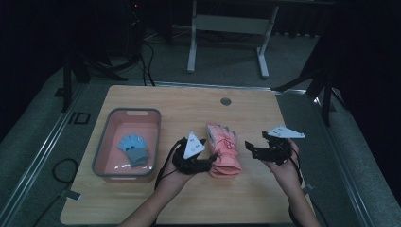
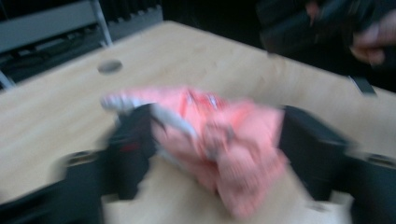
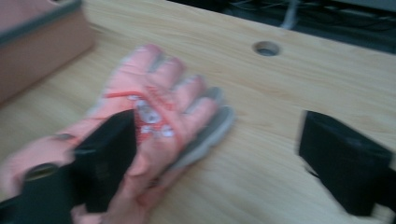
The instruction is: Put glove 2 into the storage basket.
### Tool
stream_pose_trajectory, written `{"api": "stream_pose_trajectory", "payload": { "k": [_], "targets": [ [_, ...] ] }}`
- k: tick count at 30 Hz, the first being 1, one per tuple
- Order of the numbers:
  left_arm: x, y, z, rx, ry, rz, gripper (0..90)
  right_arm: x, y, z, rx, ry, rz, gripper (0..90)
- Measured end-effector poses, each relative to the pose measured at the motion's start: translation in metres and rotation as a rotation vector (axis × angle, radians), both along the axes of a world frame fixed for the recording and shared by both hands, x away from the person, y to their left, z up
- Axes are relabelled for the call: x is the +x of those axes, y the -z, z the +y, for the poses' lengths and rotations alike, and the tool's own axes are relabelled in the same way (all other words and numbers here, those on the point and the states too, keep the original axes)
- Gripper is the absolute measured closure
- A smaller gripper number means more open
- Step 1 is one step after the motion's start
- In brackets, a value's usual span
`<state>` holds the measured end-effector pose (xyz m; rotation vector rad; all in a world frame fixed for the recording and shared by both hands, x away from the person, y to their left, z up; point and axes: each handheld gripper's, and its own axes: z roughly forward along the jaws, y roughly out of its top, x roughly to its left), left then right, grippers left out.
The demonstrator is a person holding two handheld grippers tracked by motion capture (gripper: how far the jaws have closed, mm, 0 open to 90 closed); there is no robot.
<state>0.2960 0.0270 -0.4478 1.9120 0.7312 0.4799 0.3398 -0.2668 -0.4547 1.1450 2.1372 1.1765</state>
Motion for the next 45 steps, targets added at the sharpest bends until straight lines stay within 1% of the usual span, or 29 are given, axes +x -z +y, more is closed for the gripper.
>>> {"api": "stream_pose_trajectory", "payload": {
  "k": [1,3,5,6,7,8,9,10,12,14,15,16,18,19,20,22,23,25,26,29,30,31,32,35,36,37,38,43,45],
  "targets": [
    [0.007,-0.002,-0.004,-0.002,-0.004,0.011,43.5,0.002,0.000,-0.001,0.003,-0.010,0.008,28.3],
    [0.024,-0.002,-0.013,-0.032,0.004,0.068,49.9,0.007,0.001,0.000,0.009,-0.012,0.024,43.1],
    [0.040,0.001,-0.023,-0.037,-0.008,0.112,53.7,0.013,0.003,0.001,0.041,-0.034,0.047,59.7],
    [0.040,0.001,-0.023,-0.037,-0.008,0.112,56.6,0.017,0.004,0.003,0.042,-0.039,0.048,65.0],
    [0.050,0.008,-0.034,0.003,-0.030,0.121,60.3,0.019,0.006,0.006,0.039,-0.046,0.057,71.0],
    [0.054,0.012,-0.040,0.033,-0.028,0.133,63.4,0.021,0.008,0.009,0.044,-0.065,0.062,71.5],
    [0.054,0.012,-0.040,0.033,-0.028,0.133,64.7,0.023,0.011,0.012,0.047,-0.072,0.068,71.6],
    [0.061,0.022,-0.046,0.067,-0.038,0.185,64.7,0.025,0.014,0.015,0.045,-0.079,0.083,72.0],
    [0.066,0.034,-0.049,0.096,-0.042,0.224,64.7,0.027,0.021,0.020,0.064,-0.097,0.111,68.4],
    [0.067,0.043,-0.048,0.126,-0.051,0.231,64.6,0.028,0.029,0.026,0.085,-0.112,0.142,60.5],
    [0.067,0.043,-0.048,0.126,-0.051,0.231,64.7,0.028,0.029,0.026,0.085,-0.112,0.142,60.5],
    [0.067,0.047,-0.047,0.149,-0.053,0.220,64.8,0.031,0.038,0.032,0.083,-0.118,0.176,57.3],
    [0.066,0.047,-0.045,0.136,-0.047,0.216,64.6,0.035,0.050,0.035,0.093,-0.100,0.220,49.5],
    [0.066,0.047,-0.045,0.136,-0.047,0.216,62.5,0.035,0.050,0.035,0.093,-0.100,0.220,49.5],
    [0.064,0.041,-0.041,0.105,-0.055,0.231,56.6,0.039,0.058,0.035,0.103,-0.066,0.247,45.0],
    [0.064,0.037,-0.038,0.090,-0.062,0.233,46.6,0.041,0.061,0.034,0.121,-0.064,0.267,44.6],
    [0.065,0.032,-0.031,0.077,-0.095,0.246,40.5,0.046,0.066,0.033,0.126,-0.054,0.315,40.3],
    [0.070,0.037,-0.026,0.068,-0.102,0.308,33.8,0.051,0.073,0.032,0.132,-0.050,0.359,38.8],
    [0.070,0.037,-0.026,0.068,-0.102,0.308,30.2,0.051,0.073,0.032,0.132,-0.050,0.359,38.8],
    [0.079,0.055,-0.023,0.063,-0.112,0.407,28.2,0.057,0.082,0.029,0.181,-0.062,0.435,38.9],
    [0.082,0.062,-0.022,0.041,-0.122,0.438,28.2,0.059,0.085,0.028,0.194,-0.067,0.457,40.7],
    [0.089,0.073,-0.021,0.000,-0.128,0.504,28.2,0.062,0.089,0.027,0.230,-0.080,0.493,43.7],
    [0.091,0.078,-0.020,-0.023,-0.121,0.537,28.3,0.063,0.090,0.027,0.237,-0.087,0.501,48.3],
    [0.098,0.088,-0.018,-0.090,-0.080,0.606,32.7,0.061,0.089,0.028,0.212,-0.107,0.486,58.6],
    [0.098,0.088,-0.018,-0.090,-0.080,0.606,39.0,0.061,0.089,0.028,0.212,-0.107,0.486,58.6],
    [0.098,0.088,-0.018,-0.090,-0.080,0.606,39.0,0.060,0.088,0.029,0.203,-0.102,0.480,58.6],
    [0.101,0.090,-0.019,-0.121,-0.036,0.621,48.8,0.056,0.086,0.034,0.150,-0.093,0.430,71.2],
    [0.101,0.089,-0.018,-0.133,-0.030,0.627,65.8,0.049,0.083,0.042,0.101,-0.063,0.378,76.1],
    [0.101,0.086,-0.017,-0.133,-0.029,0.637,68.8,0.044,0.080,0.047,0.065,-0.057,0.333,78.2]
  ]
}}
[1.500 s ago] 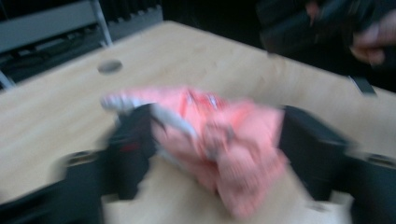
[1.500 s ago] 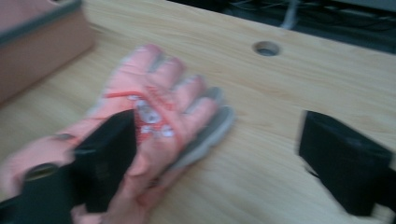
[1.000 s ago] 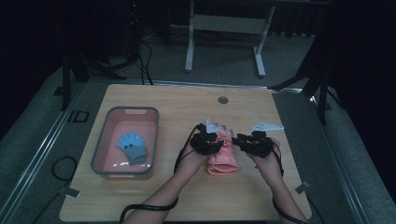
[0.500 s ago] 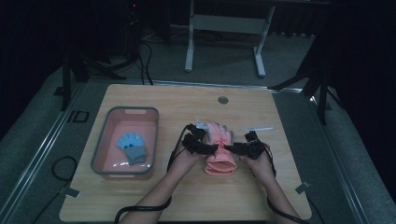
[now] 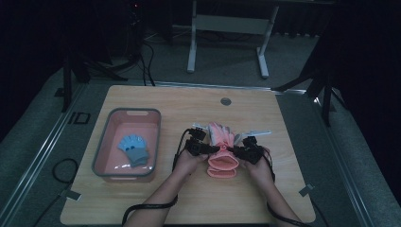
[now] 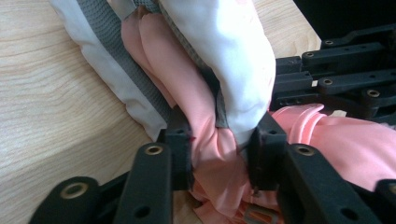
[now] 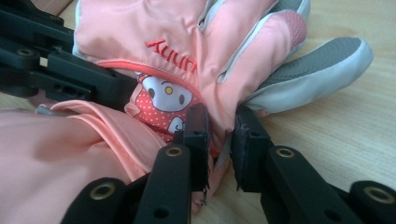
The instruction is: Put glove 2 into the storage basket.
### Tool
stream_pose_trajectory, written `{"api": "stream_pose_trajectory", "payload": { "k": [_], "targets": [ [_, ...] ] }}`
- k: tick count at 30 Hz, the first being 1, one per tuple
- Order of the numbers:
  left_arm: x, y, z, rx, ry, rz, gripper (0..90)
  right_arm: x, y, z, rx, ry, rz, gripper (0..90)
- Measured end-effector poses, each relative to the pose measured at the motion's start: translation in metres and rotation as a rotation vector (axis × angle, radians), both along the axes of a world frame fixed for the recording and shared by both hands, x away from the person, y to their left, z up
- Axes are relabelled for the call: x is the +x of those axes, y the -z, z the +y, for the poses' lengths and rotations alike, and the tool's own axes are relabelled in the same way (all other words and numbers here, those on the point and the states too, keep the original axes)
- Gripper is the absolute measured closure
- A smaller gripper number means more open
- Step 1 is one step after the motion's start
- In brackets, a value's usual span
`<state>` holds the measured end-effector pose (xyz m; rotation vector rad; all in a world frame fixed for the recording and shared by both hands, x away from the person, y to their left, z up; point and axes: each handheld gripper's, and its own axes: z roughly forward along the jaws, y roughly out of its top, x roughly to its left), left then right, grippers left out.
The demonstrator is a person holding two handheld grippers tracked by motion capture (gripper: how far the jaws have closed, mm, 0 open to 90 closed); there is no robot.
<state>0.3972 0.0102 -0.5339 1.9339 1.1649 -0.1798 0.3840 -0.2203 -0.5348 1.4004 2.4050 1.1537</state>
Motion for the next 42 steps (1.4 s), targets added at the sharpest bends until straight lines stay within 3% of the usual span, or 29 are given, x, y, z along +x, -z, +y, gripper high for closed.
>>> {"api": "stream_pose_trajectory", "payload": {
  "k": [5,8,16,18,27,33,42],
  "targets": [
    [-0.002,-0.015,-0.001,0.046,0.011,-0.022,70.5,0.000,-0.008,0.004,-0.005,-0.004,-0.008,79.2],
    [-0.004,-0.026,0.002,0.047,0.005,-0.037,70.5,0.000,-0.016,0.006,0.002,-0.008,-0.021,79.4],
    [-0.014,-0.060,0.015,0.066,-0.001,-0.106,70.4,-0.006,-0.053,0.021,-0.004,-0.037,-0.096,79.3],
    [-0.017,-0.074,0.023,0.073,-0.007,-0.128,70.3,-0.007,-0.061,0.026,0.002,-0.043,-0.106,79.3],
    [-0.028,-0.107,0.053,0.097,-0.023,-0.185,70.3,-0.008,-0.091,0.056,0.008,-0.092,-0.161,79.4],
    [-0.032,-0.120,0.076,0.105,-0.038,-0.201,70.4,-0.008,-0.106,0.078,0.004,-0.121,-0.182,79.3],
    [-0.038,-0.130,0.107,0.117,-0.082,-0.210,70.4,-0.002,-0.115,0.109,0.026,-0.156,-0.172,79.2]
  ]
}}
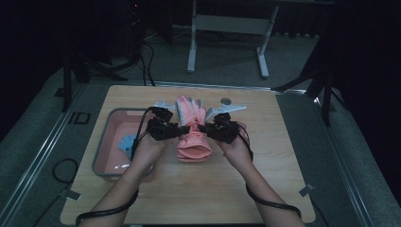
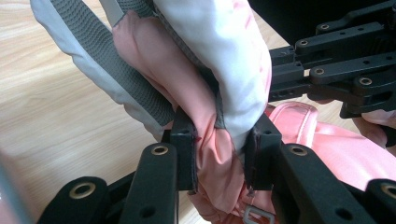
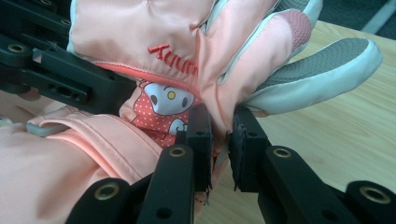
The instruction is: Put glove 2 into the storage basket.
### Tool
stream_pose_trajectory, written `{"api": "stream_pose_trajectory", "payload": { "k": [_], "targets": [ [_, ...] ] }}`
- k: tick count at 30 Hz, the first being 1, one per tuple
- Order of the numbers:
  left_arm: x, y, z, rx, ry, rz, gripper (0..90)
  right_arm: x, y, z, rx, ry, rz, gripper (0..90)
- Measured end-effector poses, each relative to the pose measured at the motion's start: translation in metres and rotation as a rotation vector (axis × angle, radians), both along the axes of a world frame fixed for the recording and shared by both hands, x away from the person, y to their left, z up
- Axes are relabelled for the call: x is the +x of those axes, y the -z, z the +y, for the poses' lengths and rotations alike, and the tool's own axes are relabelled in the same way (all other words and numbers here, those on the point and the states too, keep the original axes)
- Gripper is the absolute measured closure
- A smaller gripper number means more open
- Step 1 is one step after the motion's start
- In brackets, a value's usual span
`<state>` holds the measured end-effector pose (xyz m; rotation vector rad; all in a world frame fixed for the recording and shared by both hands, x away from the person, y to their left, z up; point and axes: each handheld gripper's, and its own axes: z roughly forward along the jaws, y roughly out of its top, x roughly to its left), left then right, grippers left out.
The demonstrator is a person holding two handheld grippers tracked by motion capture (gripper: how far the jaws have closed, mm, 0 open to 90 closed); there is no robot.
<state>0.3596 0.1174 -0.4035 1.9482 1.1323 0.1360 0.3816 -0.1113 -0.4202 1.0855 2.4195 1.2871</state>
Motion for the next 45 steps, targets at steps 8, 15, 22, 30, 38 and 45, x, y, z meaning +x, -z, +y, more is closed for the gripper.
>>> {"api": "stream_pose_trajectory", "payload": {
  "k": [8,15,22,30,38,45],
  "targets": [
    [-0.009,-0.008,0.034,-0.001,-0.051,-0.014,70.4,0.003,-0.009,0.036,0.002,-0.048,-0.013,79.2],
    [-0.020,-0.011,0.070,-0.006,-0.101,-0.018,70.4,0.003,-0.012,0.073,0.007,-0.095,-0.016,79.2],
    [-0.030,-0.014,0.113,-0.016,-0.170,-0.024,70.4,0.007,-0.017,0.119,0.006,-0.147,-0.017,79.2],
    [-0.042,-0.009,0.149,-0.027,-0.231,-0.024,70.3,0.007,-0.016,0.160,0.003,-0.194,-0.020,79.1],
    [-0.037,0.025,0.163,-0.044,-0.257,0.021,70.2,0.011,0.011,0.183,-0.045,-0.203,0.012,79.1],
    [-0.031,0.052,0.165,-0.049,-0.260,0.081,70.1,0.015,0.036,0.189,-0.100,-0.188,0.041,79.1]
  ]
}}
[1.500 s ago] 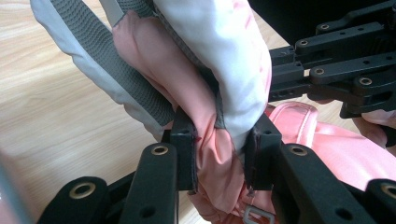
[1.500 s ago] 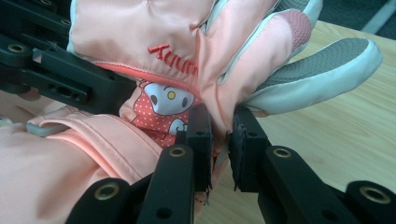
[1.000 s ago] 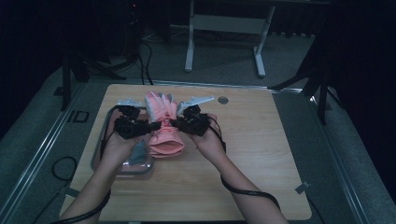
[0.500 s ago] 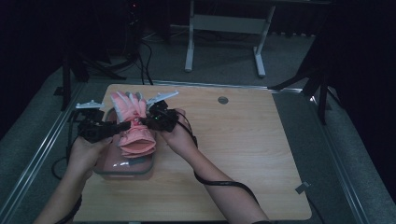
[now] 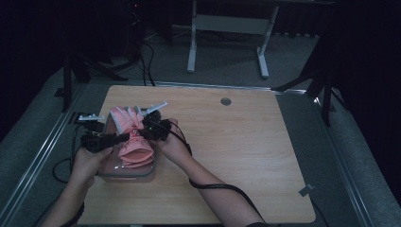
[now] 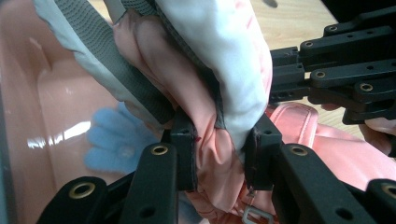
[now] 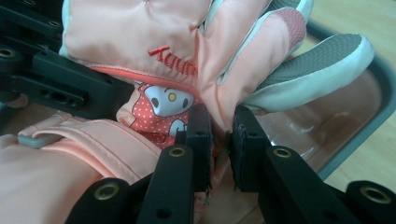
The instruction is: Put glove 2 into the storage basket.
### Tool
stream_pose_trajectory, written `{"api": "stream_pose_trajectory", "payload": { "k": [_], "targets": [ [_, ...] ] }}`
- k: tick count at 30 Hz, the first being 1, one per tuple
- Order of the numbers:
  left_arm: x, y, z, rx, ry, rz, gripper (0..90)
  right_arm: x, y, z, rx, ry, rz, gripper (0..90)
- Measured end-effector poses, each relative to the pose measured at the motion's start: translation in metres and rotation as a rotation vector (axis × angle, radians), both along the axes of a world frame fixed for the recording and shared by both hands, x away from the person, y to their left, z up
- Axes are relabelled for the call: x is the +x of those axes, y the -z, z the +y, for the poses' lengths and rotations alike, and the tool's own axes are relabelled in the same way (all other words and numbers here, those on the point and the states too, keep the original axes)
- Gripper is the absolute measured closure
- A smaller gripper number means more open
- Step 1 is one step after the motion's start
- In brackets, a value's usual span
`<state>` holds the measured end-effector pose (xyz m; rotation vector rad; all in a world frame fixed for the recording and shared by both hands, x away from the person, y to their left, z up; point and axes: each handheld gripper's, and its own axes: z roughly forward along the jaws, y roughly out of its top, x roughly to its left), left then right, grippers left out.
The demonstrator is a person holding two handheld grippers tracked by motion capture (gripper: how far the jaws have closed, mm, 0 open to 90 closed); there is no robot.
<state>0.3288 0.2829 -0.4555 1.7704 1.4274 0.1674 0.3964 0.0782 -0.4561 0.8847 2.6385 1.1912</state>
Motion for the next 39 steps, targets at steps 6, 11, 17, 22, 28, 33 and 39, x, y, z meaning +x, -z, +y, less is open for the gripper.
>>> {"api": "stream_pose_trajectory", "payload": {
  "k": [6,11,17,22,28,33,39],
  "targets": [
    [0.000,0.018,0.001,0.007,0.011,0.053,69.6,-0.001,0.020,0.002,-0.027,-0.002,0.035,79.0],
    [0.001,0.020,-0.003,0.044,0.021,0.077,68.8,-0.003,0.028,0.001,-0.034,-0.007,0.052,78.8],
    [0.005,0.023,-0.007,0.082,-0.003,0.115,62.6,-0.001,0.034,0.002,-0.051,-0.008,0.072,77.4],
    [0.008,0.022,-0.011,0.159,-0.025,0.095,50.3,0.004,0.035,0.000,-0.040,0.002,0.097,74.4],
    [0.009,0.021,-0.011,0.194,-0.045,0.059,45.6,0.008,0.029,-0.004,-0.025,0.003,0.067,57.5],
    [0.009,0.022,-0.011,0.205,-0.059,0.034,43.7,0.010,0.017,-0.011,0.038,-0.001,0.042,42.8],
    [0.005,0.016,-0.013,0.226,-0.088,-0.086,30.0,0.015,0.006,-0.028,0.078,-0.014,0.027,22.2]
  ]
}}
